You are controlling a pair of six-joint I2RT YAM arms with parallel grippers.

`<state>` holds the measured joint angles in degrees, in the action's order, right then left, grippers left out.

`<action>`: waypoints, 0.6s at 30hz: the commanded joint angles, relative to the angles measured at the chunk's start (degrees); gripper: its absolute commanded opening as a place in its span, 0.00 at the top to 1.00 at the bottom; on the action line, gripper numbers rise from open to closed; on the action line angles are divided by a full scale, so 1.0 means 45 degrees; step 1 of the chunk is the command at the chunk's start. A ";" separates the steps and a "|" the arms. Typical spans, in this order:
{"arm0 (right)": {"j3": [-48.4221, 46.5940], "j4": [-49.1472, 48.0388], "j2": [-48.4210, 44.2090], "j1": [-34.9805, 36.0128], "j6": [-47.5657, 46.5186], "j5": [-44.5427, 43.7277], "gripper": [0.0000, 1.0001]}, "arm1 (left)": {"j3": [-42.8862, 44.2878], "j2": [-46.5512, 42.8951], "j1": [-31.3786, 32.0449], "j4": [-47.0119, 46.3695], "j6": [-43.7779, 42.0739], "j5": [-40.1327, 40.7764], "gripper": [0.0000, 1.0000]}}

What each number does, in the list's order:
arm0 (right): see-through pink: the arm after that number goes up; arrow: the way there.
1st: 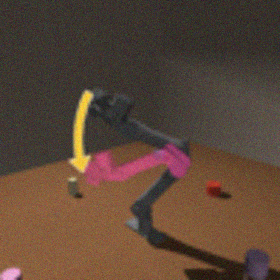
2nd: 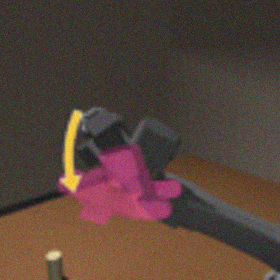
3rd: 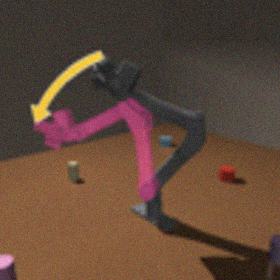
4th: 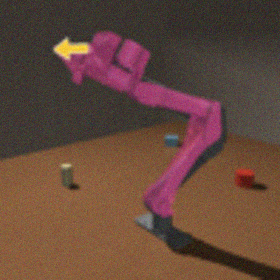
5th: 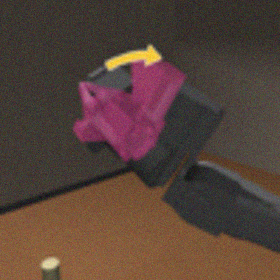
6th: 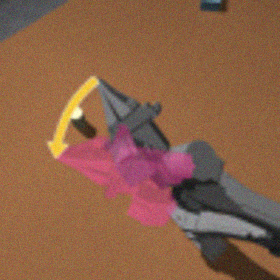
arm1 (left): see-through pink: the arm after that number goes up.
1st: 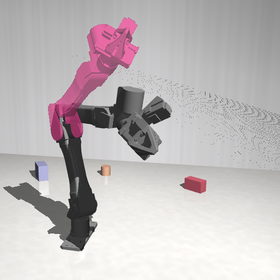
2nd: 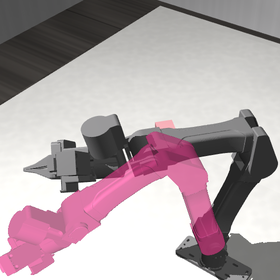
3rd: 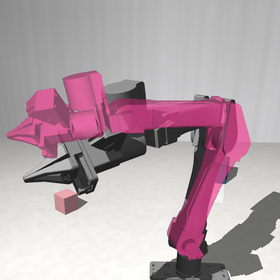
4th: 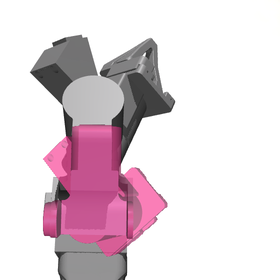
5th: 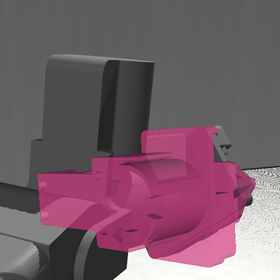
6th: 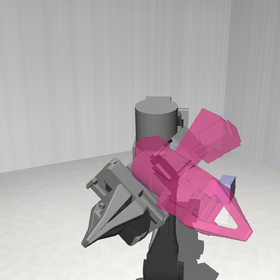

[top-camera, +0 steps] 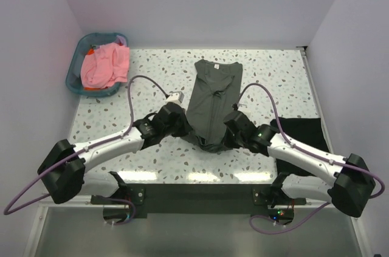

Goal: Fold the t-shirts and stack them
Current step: Fold the tshirt

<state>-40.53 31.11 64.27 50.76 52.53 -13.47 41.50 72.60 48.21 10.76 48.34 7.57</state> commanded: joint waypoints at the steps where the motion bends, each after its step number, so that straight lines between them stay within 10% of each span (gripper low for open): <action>1: -0.1069 -0.0954 0.0656 -0.1429 -0.1145 -0.1127 1.00 | 0.1421 0.1185 -0.0457 -0.0692 -0.0585 0.0309 1.00; 18: -0.3648 -0.4667 0.5187 -0.6182 -0.2553 0.0532 1.00 | 0.6187 0.6735 -0.2470 -0.2060 -0.0565 0.0467 1.00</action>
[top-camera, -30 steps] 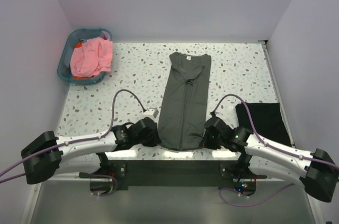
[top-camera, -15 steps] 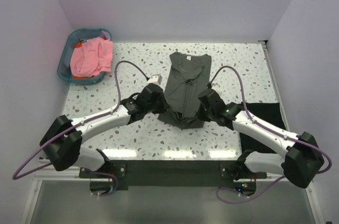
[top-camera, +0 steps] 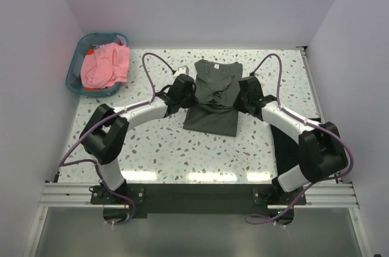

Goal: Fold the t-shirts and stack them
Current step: Fold the tshirt

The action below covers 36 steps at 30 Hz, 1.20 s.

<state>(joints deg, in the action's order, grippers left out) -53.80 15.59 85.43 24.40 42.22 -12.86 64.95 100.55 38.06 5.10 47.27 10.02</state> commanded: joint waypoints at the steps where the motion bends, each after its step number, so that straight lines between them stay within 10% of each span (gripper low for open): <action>1: -0.0778 -0.1277 0.0643 -0.0499 -0.0241 0.0494 1.00 | 0.1132 0.0681 -0.0313 -0.0783 -0.0347 -0.0117 1.00; 13: -0.2085 -0.1747 0.2558 -0.1496 0.0033 0.1627 1.00 | 0.3183 0.2595 -0.1368 -0.0783 -0.0894 -0.1445 0.96; 20: -0.2536 -0.1649 0.3282 -0.2317 0.0052 0.2350 0.50 | 0.3438 0.3065 -0.1973 -0.1641 -0.1537 -0.2656 0.52; 27: -0.1972 -0.1532 0.1976 -0.2026 -0.0357 0.2137 0.42 | 0.2365 0.1486 -0.2345 -0.1857 -0.2066 -0.2247 0.41; 31: -0.1152 -0.1512 0.1272 -0.1167 -0.0728 0.1395 0.43 | 0.1761 0.1035 -0.2326 -0.1623 -0.2183 -0.1836 0.42; 36: -0.0759 -0.1629 0.1269 -0.0073 -0.1100 0.0847 0.60 | 0.0803 0.0663 -0.1781 -0.1700 -0.2222 -0.2149 0.69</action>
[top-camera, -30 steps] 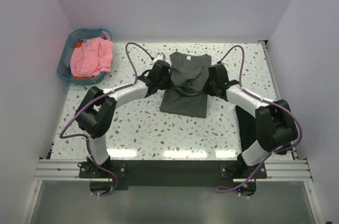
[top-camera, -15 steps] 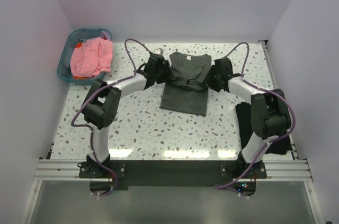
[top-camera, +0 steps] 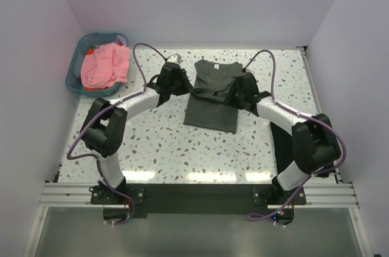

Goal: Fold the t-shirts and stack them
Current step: Fold the tshirt

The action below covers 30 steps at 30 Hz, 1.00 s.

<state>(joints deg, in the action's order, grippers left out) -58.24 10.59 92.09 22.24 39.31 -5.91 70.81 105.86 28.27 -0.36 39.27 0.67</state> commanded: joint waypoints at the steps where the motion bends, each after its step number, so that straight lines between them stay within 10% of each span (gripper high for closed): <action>1: 0.0304 -0.0556 -0.0115 0.0467 -0.0416 -0.0698 0.69 | -0.0636 -0.0479 0.0494 -0.0544 -0.0503 -0.0302 0.72; 7: 0.0013 -0.0752 0.0881 0.0527 -0.0337 -0.0697 0.83 | -0.0735 0.0419 0.0865 -0.1286 -0.0484 -0.1203 0.85; 30: -0.3523 0.0323 0.4104 -0.0586 -0.0454 -0.0483 0.83 | 0.3893 0.4306 0.0514 -0.0311 -0.1187 -0.1164 0.78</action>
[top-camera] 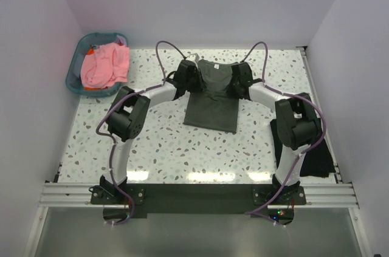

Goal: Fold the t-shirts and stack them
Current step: Fold the tshirt

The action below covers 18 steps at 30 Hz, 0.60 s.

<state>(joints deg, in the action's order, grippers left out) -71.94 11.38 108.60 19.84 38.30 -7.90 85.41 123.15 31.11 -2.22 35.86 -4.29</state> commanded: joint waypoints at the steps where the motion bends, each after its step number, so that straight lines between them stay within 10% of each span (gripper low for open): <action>1: -0.0594 0.0148 0.0534 -0.0052 -0.0308 -0.0041 0.83 | 0.0669 0.0581 -0.0137 0.0102 -0.0448 -0.0061 0.78; 18: -0.1145 0.1105 0.2158 0.1235 -0.1852 -0.0393 0.66 | -0.2508 -0.0958 -0.0137 0.1236 0.1758 0.3571 0.78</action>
<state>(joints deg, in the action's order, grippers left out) -79.00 12.40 117.25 21.98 32.16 -8.56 79.66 122.58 30.89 -2.57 41.54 4.67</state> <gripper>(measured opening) 0.342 0.218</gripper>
